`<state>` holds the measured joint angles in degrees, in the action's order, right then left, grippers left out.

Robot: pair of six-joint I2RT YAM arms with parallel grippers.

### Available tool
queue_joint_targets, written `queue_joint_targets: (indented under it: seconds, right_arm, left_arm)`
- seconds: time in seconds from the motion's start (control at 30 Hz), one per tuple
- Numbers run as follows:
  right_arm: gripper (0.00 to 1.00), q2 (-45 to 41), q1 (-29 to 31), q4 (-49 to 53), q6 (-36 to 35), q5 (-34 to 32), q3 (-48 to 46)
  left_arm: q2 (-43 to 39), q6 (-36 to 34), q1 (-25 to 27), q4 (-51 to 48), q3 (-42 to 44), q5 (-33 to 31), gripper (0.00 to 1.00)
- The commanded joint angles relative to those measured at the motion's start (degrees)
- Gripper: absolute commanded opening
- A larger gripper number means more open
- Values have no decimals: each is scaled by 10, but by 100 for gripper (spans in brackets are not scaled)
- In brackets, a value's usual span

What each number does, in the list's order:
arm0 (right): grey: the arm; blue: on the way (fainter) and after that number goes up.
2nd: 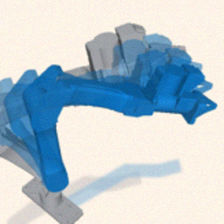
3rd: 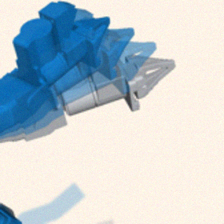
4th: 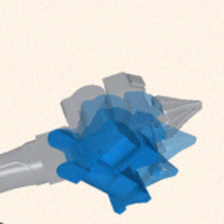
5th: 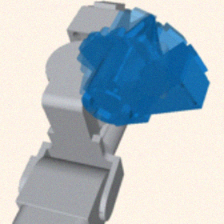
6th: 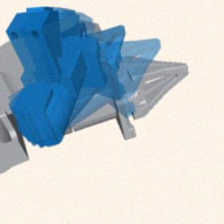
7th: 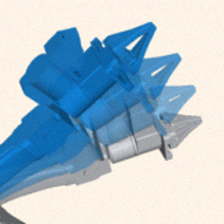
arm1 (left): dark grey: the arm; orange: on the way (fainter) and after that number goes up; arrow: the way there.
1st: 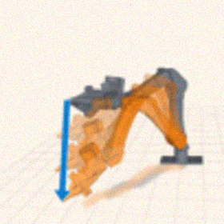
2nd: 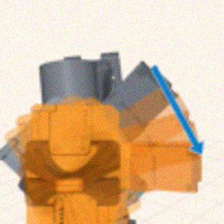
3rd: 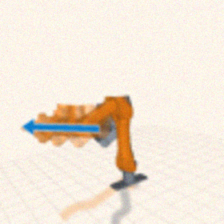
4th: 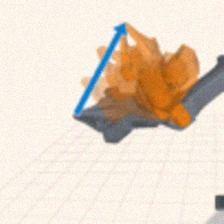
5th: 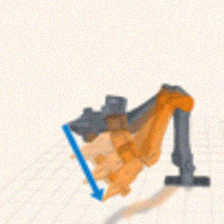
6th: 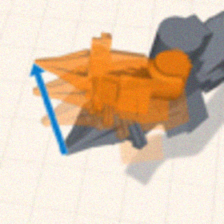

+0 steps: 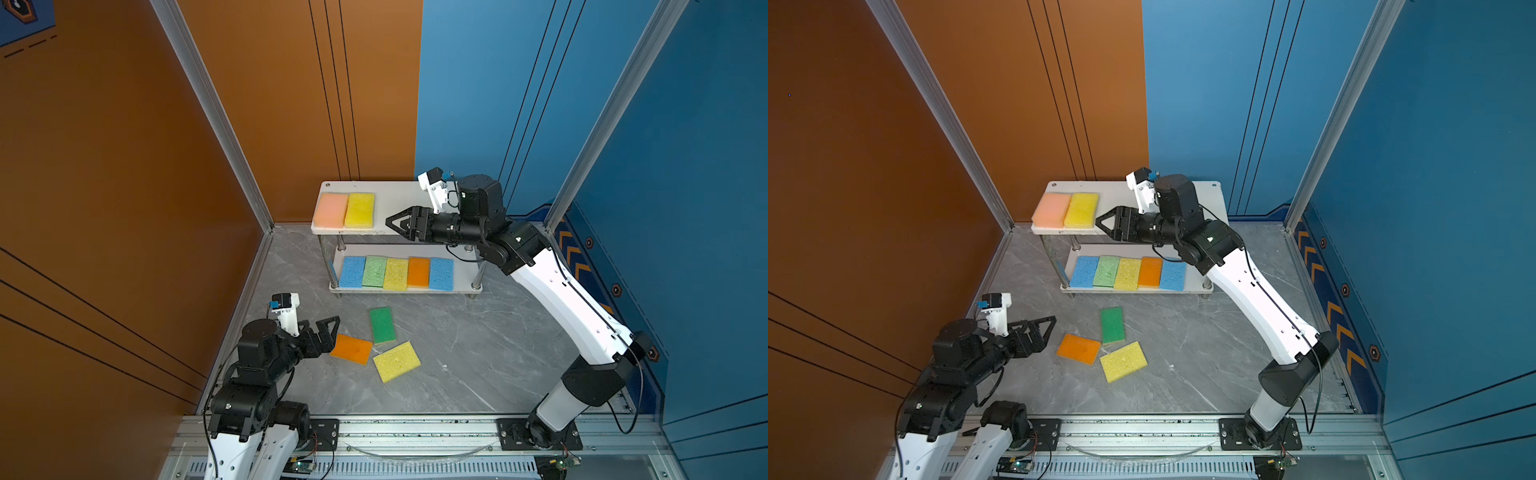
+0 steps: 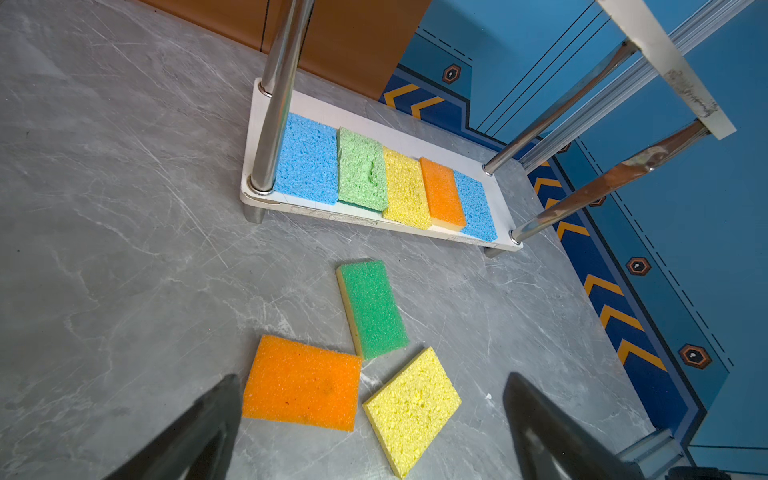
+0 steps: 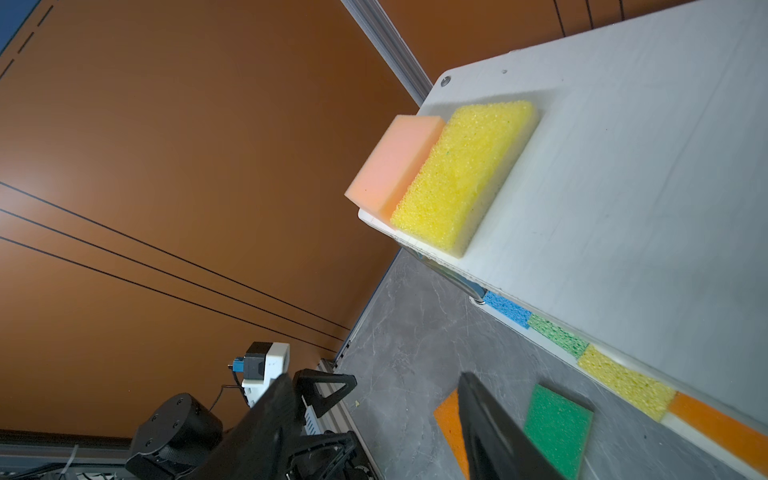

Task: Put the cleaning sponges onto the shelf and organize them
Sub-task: 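Withdraw the right gripper from the top shelf toward the table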

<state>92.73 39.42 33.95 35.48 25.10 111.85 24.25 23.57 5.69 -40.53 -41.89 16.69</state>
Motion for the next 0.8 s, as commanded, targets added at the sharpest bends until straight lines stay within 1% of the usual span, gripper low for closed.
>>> queue_joint_targets:
  seconds: [0.0,0.13,0.47,0.6,0.77]
  right_arm:
    - [65,-43,4,53,-48,-35,-43]
    - [69,-106,4,64,-68,-80,-135]
    - [70,-225,4,68,-74,-158,-323]
    - [73,-256,4,66,-64,-173,-385]
    - [73,-276,4,50,-48,-169,-448]
  left_arm:
    - [8,-11,3,-1,4,6,98]
    - [8,-11,3,-2,4,-1,98]
    - [15,-10,3,-2,5,1,98]
    - [18,-10,3,-2,5,2,98]
    - [22,-9,6,-2,6,2,98]
